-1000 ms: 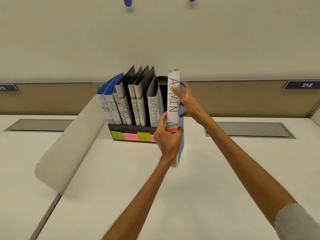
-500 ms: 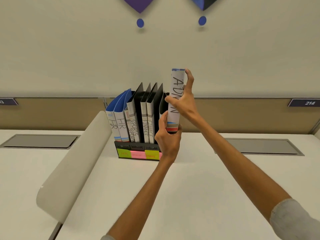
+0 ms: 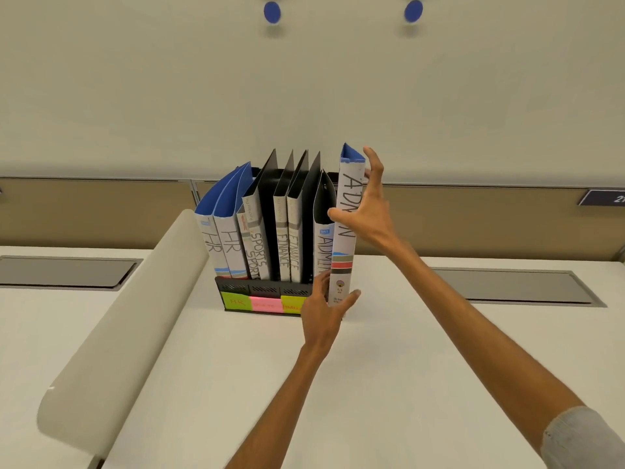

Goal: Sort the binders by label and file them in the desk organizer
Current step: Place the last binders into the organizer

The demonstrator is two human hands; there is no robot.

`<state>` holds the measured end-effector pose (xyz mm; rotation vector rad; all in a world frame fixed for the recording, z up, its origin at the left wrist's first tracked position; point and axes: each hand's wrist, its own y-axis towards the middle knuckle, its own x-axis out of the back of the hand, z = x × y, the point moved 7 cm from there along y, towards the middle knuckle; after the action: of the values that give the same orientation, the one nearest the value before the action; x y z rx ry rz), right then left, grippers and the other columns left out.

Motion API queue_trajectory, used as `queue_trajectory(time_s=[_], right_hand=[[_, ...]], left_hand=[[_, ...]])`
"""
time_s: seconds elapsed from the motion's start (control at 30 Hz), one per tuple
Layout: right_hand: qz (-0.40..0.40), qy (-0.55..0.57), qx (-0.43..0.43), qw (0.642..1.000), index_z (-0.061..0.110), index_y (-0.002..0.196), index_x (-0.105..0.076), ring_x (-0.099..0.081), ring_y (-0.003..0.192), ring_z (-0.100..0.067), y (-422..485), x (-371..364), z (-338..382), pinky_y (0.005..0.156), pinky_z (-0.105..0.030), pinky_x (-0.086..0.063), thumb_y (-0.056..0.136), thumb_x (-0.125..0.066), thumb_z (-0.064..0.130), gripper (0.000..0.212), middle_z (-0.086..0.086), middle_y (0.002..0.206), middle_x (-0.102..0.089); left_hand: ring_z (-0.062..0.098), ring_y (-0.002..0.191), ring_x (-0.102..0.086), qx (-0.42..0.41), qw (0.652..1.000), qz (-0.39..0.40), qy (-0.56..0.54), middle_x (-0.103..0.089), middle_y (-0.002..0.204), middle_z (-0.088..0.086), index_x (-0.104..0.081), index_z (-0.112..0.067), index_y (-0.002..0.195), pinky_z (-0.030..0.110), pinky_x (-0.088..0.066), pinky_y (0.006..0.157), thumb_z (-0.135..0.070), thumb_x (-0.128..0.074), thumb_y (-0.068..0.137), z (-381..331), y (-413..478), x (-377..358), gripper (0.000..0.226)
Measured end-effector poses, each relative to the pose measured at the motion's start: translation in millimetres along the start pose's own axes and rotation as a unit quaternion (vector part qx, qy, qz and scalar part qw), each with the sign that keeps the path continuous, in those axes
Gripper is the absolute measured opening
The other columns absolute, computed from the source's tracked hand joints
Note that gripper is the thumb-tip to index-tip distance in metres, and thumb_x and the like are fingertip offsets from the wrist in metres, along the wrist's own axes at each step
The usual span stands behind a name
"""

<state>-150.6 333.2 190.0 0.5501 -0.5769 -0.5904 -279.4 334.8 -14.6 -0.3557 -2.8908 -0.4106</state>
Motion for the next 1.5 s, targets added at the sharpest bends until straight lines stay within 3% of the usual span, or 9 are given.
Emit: queue_trajectory(time_s=[0.07,0.2,0.33,0.47,0.63,0.8,0.9,1.17,1.5], right_hand=[[-0.012,-0.023,0.021,0.999,0.024,0.15,-0.016,-0.046,0.108,0.018,9,6,4,0.074,-0.017,-0.053,0.069,-0.08,0.022,0.103,0.003,0.134,-0.033],[-0.006,-0.046,0.051,0.998,0.027,0.14,-0.037,-0.056,0.099,-0.006,29,8,12,0.069,-0.009,-0.049,0.074,-0.074,0.019,0.076,0.015,0.12,-0.043],[-0.016,-0.055,0.039,0.998,0.018,0.13,-0.049,-0.058,0.098,-0.017,34,3,2,0.068,-0.004,-0.046,0.076,-0.071,0.012,0.059,-0.007,0.126,-0.05],[-0.017,-0.02,0.036,0.999,0.014,0.124,-0.052,-0.058,0.096,-0.014,35,5,-3,0.071,-0.02,-0.055,0.076,-0.072,0.012,0.052,-0.007,0.123,-0.05],[-0.033,0.008,0.076,0.997,0.009,0.121,-0.055,-0.055,0.109,-0.014,32,3,-4,0.077,-0.029,-0.06,0.078,-0.073,0.012,0.047,-0.009,0.132,-0.047],[-0.043,0.027,0.1,0.994,0.043,0.121,-0.048,-0.043,0.135,-0.024,32,1,-3,0.094,-0.026,-0.054,0.079,-0.075,0.012,0.058,-0.014,0.144,-0.044],[-0.038,0.037,0.103,0.993,0.051,0.118,-0.043,-0.039,0.139,-0.025,34,-1,-1,0.095,-0.02,-0.051,0.08,-0.076,0.013,0.063,-0.016,0.144,-0.045],[-0.053,0.003,0.095,0.994,0.007,0.122,-0.054,-0.051,0.125,-0.025,32,7,-9,0.086,-0.016,-0.054,0.08,-0.079,0.016,0.049,-0.012,0.142,-0.045],[-0.111,0.014,0.112,0.987,0.003,0.113,-0.056,-0.047,0.128,-0.018,18,22,-9,0.09,-0.03,-0.057,0.08,-0.078,0.016,0.041,-0.014,0.147,-0.04]], left_hand=[[-0.014,0.093,-0.062,0.009,1.0,0.02,0.019,-0.065,0.11,-0.023,-0.044,-0.043,0.131,0.008,-0.052,0.072,-0.066,-0.072,0.072,10,-3,-1,0.07],[-0.022,0.088,-0.057,-0.002,0.995,0.047,0.083,-0.061,0.117,-0.021,-0.038,-0.037,0.143,0.004,-0.048,0.068,-0.064,-0.06,0.084,12,-2,-3,0.069],[0.015,0.135,-0.041,-0.032,0.991,0.021,0.127,-0.041,0.149,-0.004,-0.038,-0.033,0.139,0.036,-0.045,0.104,-0.065,-0.058,0.084,10,7,-3,0.067],[0.02,0.098,-0.05,-0.003,0.976,-0.055,0.212,-0.07,0.114,-0.006,-0.043,-0.026,0.126,0.033,-0.038,0.088,-0.076,-0.065,0.067,14,14,13,0.08],[0.024,0.074,-0.062,0.004,0.941,-0.073,0.33,-0.072,0.078,-0.002,-0.047,-0.018,0.122,0.035,-0.035,0.081,-0.093,-0.051,0.057,13,30,22,0.099],[0.021,0.11,-0.062,0.013,0.926,-0.049,0.374,-0.069,0.117,0.001,-0.04,-0.014,0.136,0.045,-0.027,0.107,-0.093,-0.042,0.064,13,39,10,0.107],[0.023,0.118,-0.058,0.024,0.921,-0.025,0.389,-0.065,0.124,0.005,-0.038,-0.01,0.139,0.047,-0.023,0.108,-0.09,-0.047,0.064,17,36,-1,0.11],[0.025,0.089,-0.069,0.049,0.894,-0.01,0.446,-0.073,0.093,0.004,-0.045,-0.013,0.111,0.046,-0.027,0.104,-0.089,-0.057,0.056,17,54,-5,0.094],[0.028,0.093,-0.067,0.077,0.884,-0.02,0.461,-0.07,0.1,0.009,-0.04,-0.004,0.129,0.044,-0.033,0.094,-0.087,-0.054,0.062,20,58,-17,0.108]])
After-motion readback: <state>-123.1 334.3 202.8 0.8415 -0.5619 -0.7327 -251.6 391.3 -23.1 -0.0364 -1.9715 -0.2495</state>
